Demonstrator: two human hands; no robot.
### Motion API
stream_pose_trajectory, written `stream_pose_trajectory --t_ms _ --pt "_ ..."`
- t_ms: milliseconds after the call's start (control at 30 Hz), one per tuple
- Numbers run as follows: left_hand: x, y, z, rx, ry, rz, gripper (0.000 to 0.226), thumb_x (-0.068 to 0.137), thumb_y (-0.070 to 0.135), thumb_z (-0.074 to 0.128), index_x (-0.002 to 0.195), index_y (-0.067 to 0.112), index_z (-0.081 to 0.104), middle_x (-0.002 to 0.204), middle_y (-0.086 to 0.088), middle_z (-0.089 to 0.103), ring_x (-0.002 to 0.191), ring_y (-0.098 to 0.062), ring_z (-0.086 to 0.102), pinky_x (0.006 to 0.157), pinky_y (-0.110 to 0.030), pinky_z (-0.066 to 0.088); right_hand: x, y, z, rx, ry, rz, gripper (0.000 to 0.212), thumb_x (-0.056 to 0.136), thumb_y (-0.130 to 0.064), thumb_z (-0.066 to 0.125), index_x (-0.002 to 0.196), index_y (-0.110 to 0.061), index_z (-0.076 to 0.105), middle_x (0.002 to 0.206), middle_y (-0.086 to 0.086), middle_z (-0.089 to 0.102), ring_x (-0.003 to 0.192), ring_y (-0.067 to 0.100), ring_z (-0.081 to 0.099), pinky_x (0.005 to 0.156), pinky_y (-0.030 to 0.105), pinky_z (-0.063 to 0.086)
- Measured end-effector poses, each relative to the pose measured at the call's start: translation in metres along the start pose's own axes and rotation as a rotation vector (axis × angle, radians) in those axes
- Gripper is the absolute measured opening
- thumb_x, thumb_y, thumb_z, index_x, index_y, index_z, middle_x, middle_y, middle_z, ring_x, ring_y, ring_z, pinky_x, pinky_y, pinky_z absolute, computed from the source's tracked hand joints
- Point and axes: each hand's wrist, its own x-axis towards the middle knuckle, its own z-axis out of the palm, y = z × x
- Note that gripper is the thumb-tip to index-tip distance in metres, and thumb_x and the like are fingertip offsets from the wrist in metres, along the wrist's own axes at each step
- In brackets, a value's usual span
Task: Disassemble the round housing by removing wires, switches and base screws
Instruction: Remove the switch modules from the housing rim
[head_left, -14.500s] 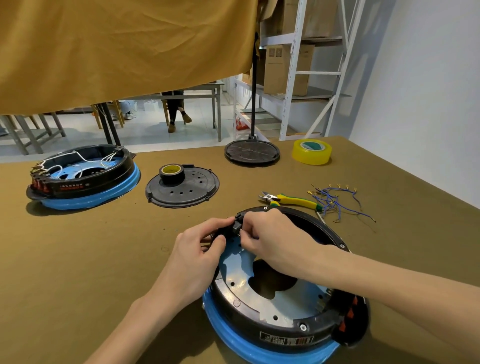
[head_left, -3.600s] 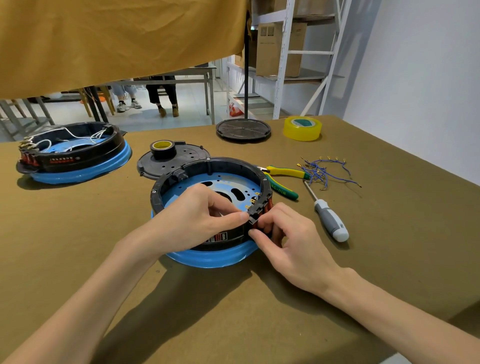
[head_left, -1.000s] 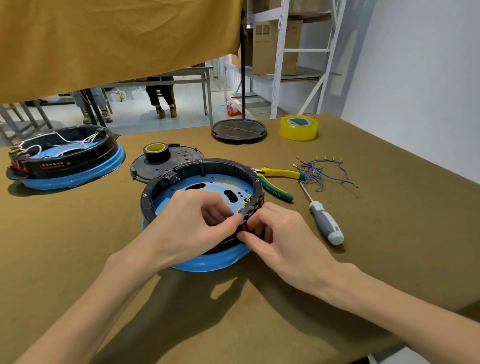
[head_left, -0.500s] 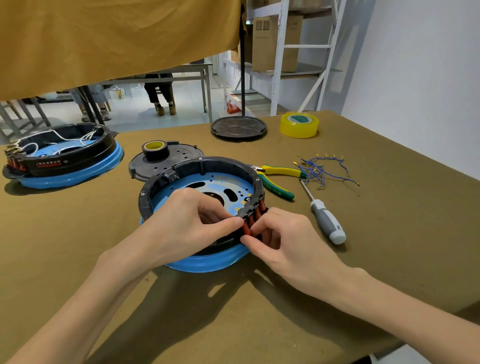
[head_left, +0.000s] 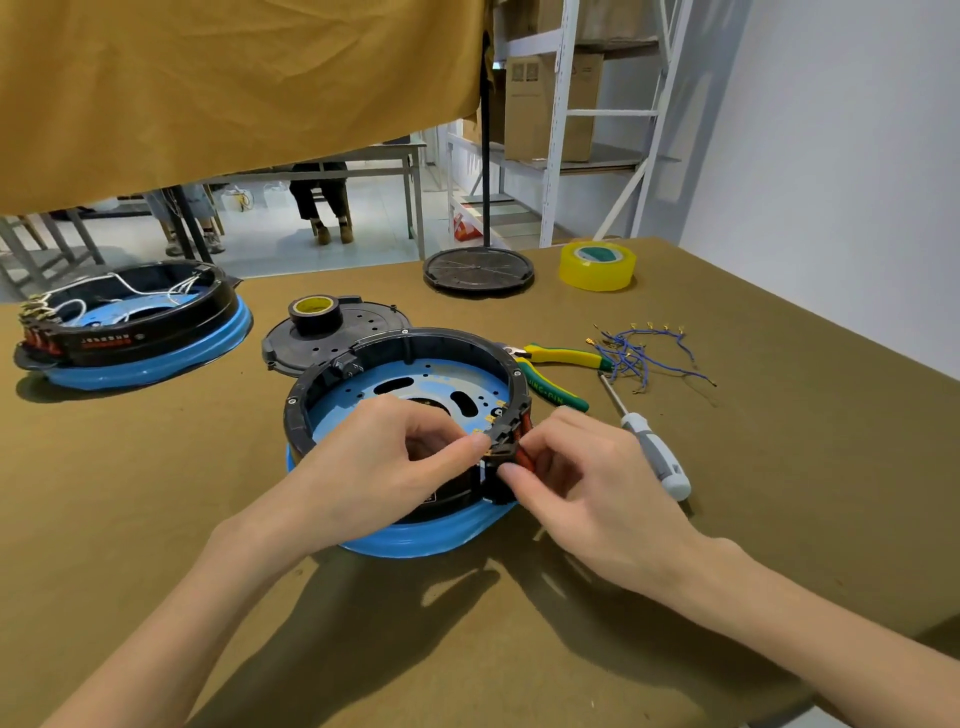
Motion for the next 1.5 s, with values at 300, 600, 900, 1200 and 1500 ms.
stream_pose_trajectory --t_ms 300,600,900,1200,1500 --pt "-0.002 0.003 0.014 0.45 0.147 0.12 0.053 0.099 0.07 0.03 0.143 0.047 0.047 0.137 0.032 0.051 0.126 0.008 0.045 0.094 -0.017 0.043 0.043 0.06 -0.032 -0.018 0.347 0.216 0.018 0.091 -0.022 0.074 0.108 -0.025 0.069 0.081 -0.012 0.069 0.072 0.008 0.064 0.063 0.016 0.051" --pt "-0.003 0.004 0.013 0.552 0.119 0.121 0.063 0.091 0.077 0.023 0.146 0.053 0.045 0.125 0.028 0.065 0.119 0.007 0.05 0.081 -0.014 0.04 0.04 0.134 -0.063 -0.461 0.079 0.403 0.021 0.089 -0.009 0.067 0.105 -0.021 0.074 0.097 -0.001 0.057 0.093 0.024 0.062 0.084 0.038 0.052" --pt "-0.006 0.013 0.014 0.541 0.131 0.081 0.062 0.091 0.075 0.026 0.143 0.051 0.051 0.111 0.024 0.07 0.096 0.006 0.059 0.062 -0.005 0.031 0.038 0.138 -0.076 -0.408 -0.091 0.394 0.025 0.09 -0.01 0.07 0.113 -0.015 0.077 0.097 -0.001 0.057 0.078 0.013 0.057 0.078 0.027 0.046" --pt "-0.005 0.011 0.015 0.551 0.128 0.061 0.06 0.092 0.073 0.027 0.143 0.05 0.052 0.101 0.024 0.071 0.084 0.004 0.06 0.059 -0.011 0.043 0.033 0.102 -0.064 -0.467 0.046 0.47 0.017 0.098 -0.038 0.058 0.105 -0.026 0.067 0.095 -0.002 0.059 0.092 0.024 0.062 0.074 0.038 0.05" --pt "-0.005 0.013 0.016 0.561 0.137 0.054 0.059 0.093 0.072 0.029 0.141 0.049 0.054 0.099 0.024 0.072 0.078 0.004 0.063 0.055 -0.01 0.046 0.021 0.07 -0.063 -0.645 -0.354 0.539 0.023 0.09 -0.042 0.056 0.101 -0.022 0.058 0.09 -0.001 0.059 0.078 0.019 0.059 0.057 0.032 0.045"
